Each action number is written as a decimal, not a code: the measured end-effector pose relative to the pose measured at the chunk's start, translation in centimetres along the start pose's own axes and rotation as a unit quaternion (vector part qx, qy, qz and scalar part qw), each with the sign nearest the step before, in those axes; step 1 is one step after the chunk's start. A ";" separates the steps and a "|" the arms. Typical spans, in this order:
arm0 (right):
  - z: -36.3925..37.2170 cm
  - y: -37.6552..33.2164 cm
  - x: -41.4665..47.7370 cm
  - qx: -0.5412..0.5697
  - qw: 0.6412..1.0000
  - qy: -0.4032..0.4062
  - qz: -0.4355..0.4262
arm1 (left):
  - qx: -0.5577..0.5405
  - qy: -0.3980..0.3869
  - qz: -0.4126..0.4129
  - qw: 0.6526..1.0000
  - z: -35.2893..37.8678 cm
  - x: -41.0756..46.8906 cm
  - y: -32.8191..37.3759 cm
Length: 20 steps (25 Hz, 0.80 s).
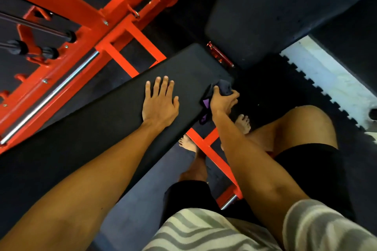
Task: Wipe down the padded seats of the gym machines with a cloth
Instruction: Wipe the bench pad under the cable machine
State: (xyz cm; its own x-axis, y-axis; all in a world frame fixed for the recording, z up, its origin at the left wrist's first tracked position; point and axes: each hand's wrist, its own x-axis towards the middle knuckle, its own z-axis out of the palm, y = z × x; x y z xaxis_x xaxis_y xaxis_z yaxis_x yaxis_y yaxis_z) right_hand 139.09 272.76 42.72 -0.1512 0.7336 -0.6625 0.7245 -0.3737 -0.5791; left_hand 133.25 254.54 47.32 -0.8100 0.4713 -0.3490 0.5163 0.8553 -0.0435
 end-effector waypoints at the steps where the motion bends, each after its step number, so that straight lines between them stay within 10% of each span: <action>1: 0.1 0.2 -0.9 0.016 1.000 0.001 0.009 | -0.002 -0.002 -0.001 1.000 0.0 0.0 0.0; 15: 2.1 1.4 -0.5 -0.141 0.987 0.033 -0.074 | -0.003 0.020 -0.004 1.000 0.3 -0.1 0.0; 20: 2.5 -0.8 3.0 -0.348 0.923 0.034 -0.160 | -0.001 0.022 -0.004 1.000 0.4 -0.2 0.0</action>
State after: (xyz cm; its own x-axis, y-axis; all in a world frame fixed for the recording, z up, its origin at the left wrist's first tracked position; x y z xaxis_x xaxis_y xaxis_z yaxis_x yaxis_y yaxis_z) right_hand 136.34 273.82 40.05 -0.4063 0.7864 -0.4653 0.9104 0.3051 -0.2794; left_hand 133.55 254.39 46.97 -0.8253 0.4741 -0.3068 0.5099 0.8591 -0.0441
